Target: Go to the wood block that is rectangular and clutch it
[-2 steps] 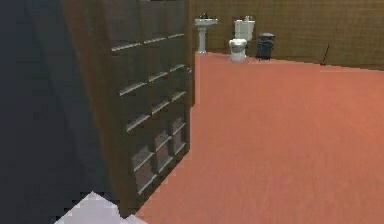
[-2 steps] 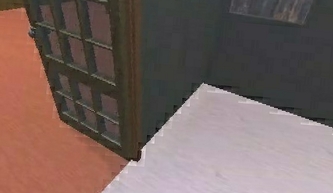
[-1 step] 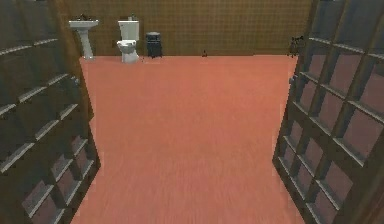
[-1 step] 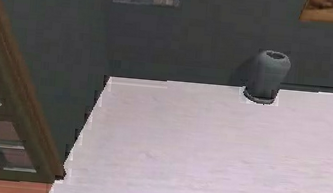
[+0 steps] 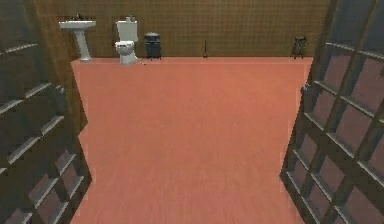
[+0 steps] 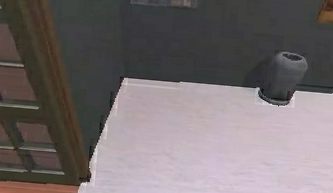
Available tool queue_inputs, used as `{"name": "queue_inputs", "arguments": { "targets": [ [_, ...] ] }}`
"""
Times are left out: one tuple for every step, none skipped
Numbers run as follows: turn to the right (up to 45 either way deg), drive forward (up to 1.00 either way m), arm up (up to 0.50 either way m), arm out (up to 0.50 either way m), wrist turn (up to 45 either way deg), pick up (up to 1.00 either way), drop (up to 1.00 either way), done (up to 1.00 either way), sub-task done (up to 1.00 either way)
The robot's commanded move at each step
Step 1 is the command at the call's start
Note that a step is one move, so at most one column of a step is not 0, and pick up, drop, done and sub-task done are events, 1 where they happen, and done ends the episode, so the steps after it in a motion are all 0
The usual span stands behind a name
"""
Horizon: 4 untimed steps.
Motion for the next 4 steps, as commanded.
{"name": "queue_inputs", "arguments": {
  "targets": [
    [45.0, 0.0, 0.0, 0.0, 0.0, 0.0, 0.0, 0.0, 0.0],
    [42.0, 0.0, 0.0, 0.0, 0.0, 0.0, 0.0, 0.0, 0.0],
    [0.0, 0.1, 0.0, 0.0, 0.0, 0.0, 0.0, 0.0, 0.0],
    [-45.0, 0.0, 0.0, 0.0, 0.0, 0.0, 0.0, 0.0, 0.0]
  ]
}}
